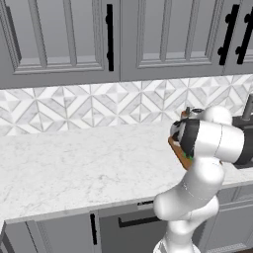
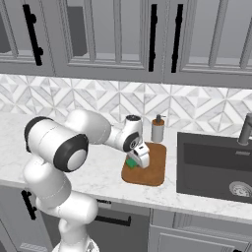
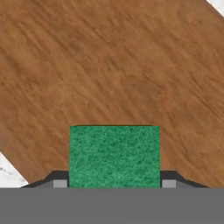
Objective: Pick up the sponge from the counter and clean the cutting board by briefly scrubbing or pressing down on the cutting board. Once finished, release the sponge.
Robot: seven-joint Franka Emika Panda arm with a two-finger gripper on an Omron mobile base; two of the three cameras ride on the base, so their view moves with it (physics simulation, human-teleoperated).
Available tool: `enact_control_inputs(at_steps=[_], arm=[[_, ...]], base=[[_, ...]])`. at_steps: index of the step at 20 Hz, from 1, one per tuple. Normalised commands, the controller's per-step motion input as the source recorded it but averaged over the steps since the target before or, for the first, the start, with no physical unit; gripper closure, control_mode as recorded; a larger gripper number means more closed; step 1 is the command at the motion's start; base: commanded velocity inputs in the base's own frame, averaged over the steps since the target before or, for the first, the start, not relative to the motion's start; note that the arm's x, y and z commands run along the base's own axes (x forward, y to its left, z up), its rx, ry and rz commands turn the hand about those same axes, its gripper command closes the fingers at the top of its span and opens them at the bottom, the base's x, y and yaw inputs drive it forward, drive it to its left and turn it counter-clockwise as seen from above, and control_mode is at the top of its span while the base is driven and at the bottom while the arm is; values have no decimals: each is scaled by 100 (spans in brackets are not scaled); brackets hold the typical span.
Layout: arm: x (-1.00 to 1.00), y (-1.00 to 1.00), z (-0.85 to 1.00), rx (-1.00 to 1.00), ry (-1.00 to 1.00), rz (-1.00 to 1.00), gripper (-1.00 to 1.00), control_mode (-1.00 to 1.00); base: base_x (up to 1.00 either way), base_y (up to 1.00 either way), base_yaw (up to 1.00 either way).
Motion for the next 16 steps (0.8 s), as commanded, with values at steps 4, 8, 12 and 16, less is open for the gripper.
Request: enact_control_inputs(at_steps=[4, 8, 12, 16], arm=[[-2, -9, -14, 0, 0, 0, 100, -100], [-29, -24, -16, 1, 0, 0, 100, -100], [-35, -30, -11, 1, 0, 0, 100, -100], [-42, -32, -6, 3, 5, 0, 100, -100]], base=[[0, 0, 0], [0, 0, 0], [0, 0, 0], [0, 0, 0]])
